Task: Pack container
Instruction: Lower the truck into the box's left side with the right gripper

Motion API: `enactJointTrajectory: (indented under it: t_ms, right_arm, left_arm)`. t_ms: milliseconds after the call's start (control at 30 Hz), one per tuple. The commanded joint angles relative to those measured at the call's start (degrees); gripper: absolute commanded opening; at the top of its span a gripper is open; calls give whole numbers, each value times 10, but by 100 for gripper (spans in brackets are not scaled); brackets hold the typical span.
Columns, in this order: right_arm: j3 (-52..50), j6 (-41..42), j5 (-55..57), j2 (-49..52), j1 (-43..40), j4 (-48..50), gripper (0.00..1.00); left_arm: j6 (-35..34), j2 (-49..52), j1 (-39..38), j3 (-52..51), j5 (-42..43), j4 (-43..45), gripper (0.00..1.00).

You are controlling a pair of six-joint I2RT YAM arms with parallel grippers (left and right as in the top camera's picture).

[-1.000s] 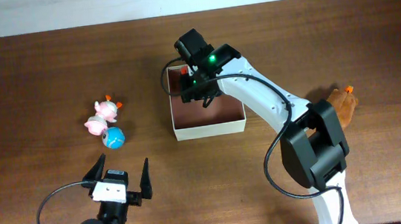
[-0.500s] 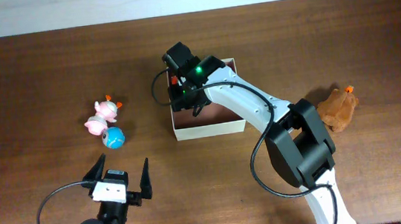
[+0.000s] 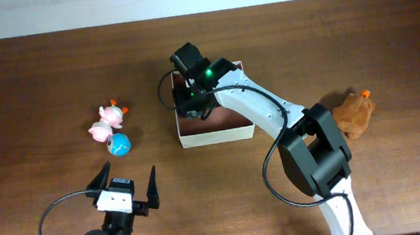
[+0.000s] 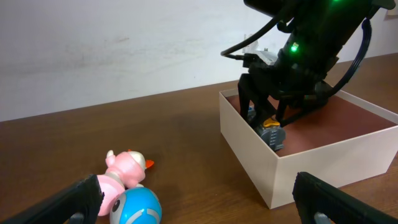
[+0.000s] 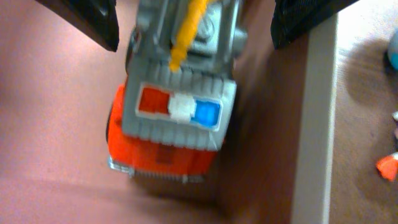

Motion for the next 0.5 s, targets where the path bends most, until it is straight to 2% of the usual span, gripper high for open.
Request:
enactJointTrajectory:
  t_ms: [0,200,267,400,467]
  right_arm:
    - [49,-17,3,-2,0,-34,72]
    - [162,-31,5,-17,-2,-165,71]
    - [181,-31,14,-17,-4,-205,63]
    - [174,-31,32,-16,-4,-253,36]
    - [155,-31,35,-16,-3,-259,27]
  left_arm:
    - [7,-5,3,-3,4,0,100]
    - [7,-5,3,-3,5,0,100]
    - [7,-5,3,-3,4,0,99]
    - [7,-5,3,-3,4,0,99]
    - [7,-5,3,-3,4,0,100]
